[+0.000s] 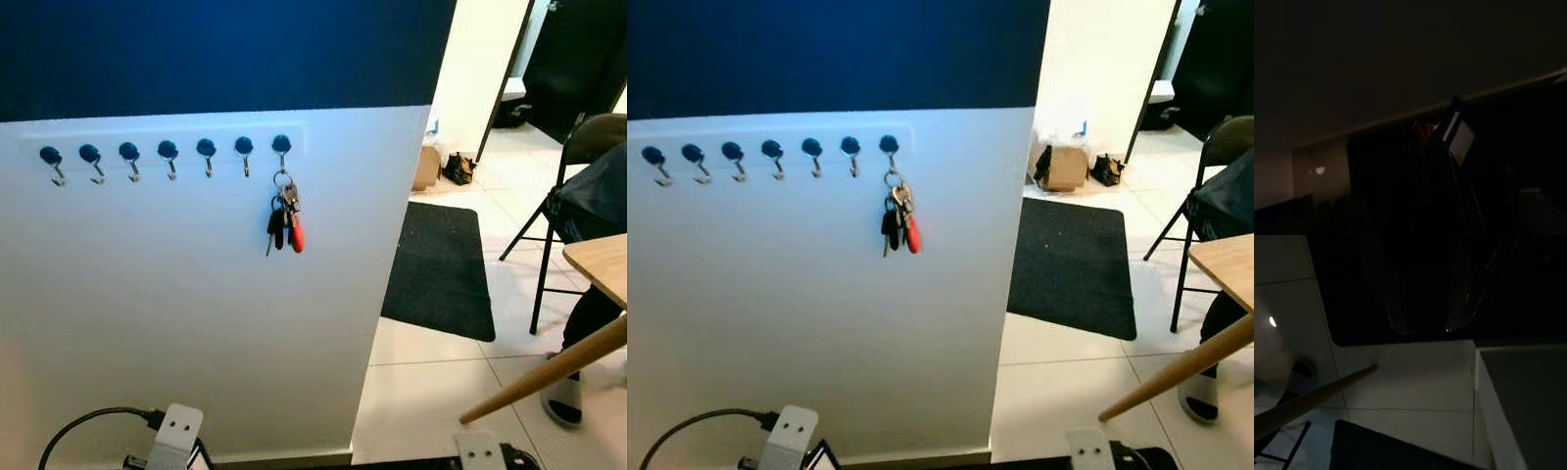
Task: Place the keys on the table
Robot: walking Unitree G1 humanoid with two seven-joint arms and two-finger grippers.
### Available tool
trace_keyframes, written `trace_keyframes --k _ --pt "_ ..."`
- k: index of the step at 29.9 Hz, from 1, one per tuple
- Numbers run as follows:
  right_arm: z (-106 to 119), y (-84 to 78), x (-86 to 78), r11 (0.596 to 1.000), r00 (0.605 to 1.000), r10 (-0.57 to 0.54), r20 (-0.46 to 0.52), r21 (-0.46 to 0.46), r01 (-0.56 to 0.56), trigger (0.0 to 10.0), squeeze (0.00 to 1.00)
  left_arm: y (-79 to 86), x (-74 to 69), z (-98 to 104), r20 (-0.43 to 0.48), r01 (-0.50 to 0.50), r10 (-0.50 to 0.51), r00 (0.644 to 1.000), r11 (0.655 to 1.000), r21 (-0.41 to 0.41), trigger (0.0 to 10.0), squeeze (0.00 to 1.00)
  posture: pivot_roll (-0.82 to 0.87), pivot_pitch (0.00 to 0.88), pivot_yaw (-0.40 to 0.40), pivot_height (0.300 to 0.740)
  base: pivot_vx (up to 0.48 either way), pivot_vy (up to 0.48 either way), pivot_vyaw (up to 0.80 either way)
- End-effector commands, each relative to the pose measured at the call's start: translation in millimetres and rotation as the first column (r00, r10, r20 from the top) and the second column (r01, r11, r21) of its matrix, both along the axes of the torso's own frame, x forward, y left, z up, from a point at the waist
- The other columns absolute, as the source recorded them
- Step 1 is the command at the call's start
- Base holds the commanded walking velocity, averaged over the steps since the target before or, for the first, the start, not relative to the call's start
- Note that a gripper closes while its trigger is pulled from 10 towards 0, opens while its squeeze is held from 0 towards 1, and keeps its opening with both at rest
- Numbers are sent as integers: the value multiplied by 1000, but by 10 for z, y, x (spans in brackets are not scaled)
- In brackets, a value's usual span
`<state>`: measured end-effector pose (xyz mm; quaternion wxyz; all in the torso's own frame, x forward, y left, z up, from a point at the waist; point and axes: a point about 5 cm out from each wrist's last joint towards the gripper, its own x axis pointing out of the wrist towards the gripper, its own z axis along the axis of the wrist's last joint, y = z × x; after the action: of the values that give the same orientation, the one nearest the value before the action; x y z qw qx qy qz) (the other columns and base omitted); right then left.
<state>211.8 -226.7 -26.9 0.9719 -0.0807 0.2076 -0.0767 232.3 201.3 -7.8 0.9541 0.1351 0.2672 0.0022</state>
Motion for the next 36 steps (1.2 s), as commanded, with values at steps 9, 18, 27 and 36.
trace_keyframes --k 9,18,27,36 --pt "-66 -10 -33 997 1000 -30 -5 70 31 10000 0 -28 78 -33 38 -8 9 999 1000 -25 10000 0 8 93 77 740 0 0 0" --pt "-125 15 -104 997 1000 -23 -17 80 24 10000 0 -11 75 -76 42 0 2 999 1000 -24 10000 0 1 89 87 740 0 0 0" --pt "-153 19 -127 999 999 7 -39 49 -5 10000 0 11 60 -100 41 -11 11 999 1000 -19 10000 0 7 96 82 740 0 0 0" --pt "-165 72 -126 998 999 26 -37 57 -24 10000 0 15 45 -120 42 -13 13 999 1000 -15 10000 0 17 104 83 740 0 0 0"
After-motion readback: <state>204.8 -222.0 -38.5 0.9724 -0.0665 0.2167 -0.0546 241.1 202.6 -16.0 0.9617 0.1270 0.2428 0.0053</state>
